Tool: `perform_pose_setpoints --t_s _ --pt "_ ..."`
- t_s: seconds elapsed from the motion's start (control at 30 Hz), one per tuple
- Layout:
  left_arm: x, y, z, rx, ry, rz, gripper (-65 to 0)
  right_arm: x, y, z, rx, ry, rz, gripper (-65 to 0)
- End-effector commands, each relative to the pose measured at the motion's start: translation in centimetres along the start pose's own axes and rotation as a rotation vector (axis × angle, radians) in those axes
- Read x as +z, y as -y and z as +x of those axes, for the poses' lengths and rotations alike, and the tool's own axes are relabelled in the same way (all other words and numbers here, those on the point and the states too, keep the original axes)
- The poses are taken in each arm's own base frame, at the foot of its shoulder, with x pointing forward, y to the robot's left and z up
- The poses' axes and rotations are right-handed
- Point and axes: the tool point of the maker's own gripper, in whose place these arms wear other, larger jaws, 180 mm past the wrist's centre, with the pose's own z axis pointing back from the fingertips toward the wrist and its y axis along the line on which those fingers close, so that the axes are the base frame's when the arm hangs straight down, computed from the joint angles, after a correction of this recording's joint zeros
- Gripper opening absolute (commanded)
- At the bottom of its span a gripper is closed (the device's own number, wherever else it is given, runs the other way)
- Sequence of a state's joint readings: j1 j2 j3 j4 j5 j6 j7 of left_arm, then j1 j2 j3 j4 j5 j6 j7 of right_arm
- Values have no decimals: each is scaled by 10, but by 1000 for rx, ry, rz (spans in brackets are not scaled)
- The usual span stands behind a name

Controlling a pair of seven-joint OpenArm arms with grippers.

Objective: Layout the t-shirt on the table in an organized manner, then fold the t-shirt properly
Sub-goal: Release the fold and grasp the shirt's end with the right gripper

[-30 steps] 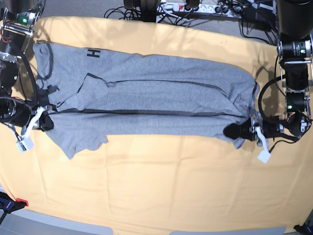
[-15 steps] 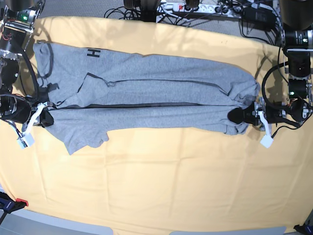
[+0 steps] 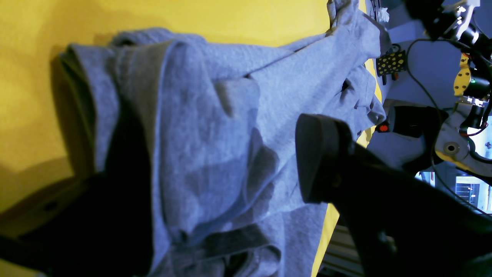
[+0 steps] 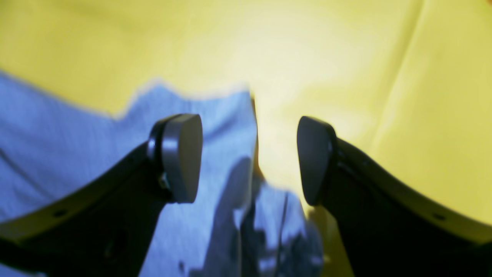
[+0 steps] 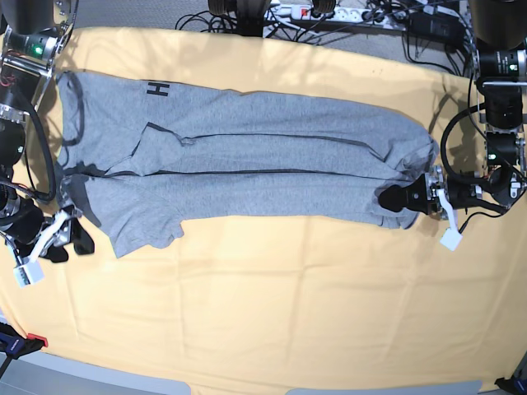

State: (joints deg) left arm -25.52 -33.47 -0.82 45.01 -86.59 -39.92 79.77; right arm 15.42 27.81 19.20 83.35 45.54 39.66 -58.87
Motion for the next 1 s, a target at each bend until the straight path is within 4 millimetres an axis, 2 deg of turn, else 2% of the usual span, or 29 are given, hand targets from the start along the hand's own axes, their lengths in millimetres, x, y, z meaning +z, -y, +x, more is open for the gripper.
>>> perform_pose_setpoints --t_s 0.0,0.1,0.27,0.47,0.7,0.83,0.9,0.97 --pt "8 -3 4 -25 -12 34 -215 4 3 24 6 81 -11 -245" --pt "8 -3 4 -25 -12 33 -215 -10 2 17 -38 91 -40 -247" --pt "8 -3 4 -25 -12 34 -215 -42 2 -20 -164 37 -26 -247" --pt "8 -4 3 -22 -14 34 -215 -71 4 -56 -349 -28 30 -247" --pt "8 -4 3 -23 -13 34 -215 -91 -27 -60 -380 -54 135 -247" --pt "8 -4 3 -23 -13 34 -215 -94 -31 -52 -383 -45 150 -254" --pt "8 -4 3 -23 -13 34 -215 -93 -30 -46 -393 -24 159 -348" --pt "8 -3 3 -23 -13 34 -215 -93 -30 -41 -391 -16 163 -509"
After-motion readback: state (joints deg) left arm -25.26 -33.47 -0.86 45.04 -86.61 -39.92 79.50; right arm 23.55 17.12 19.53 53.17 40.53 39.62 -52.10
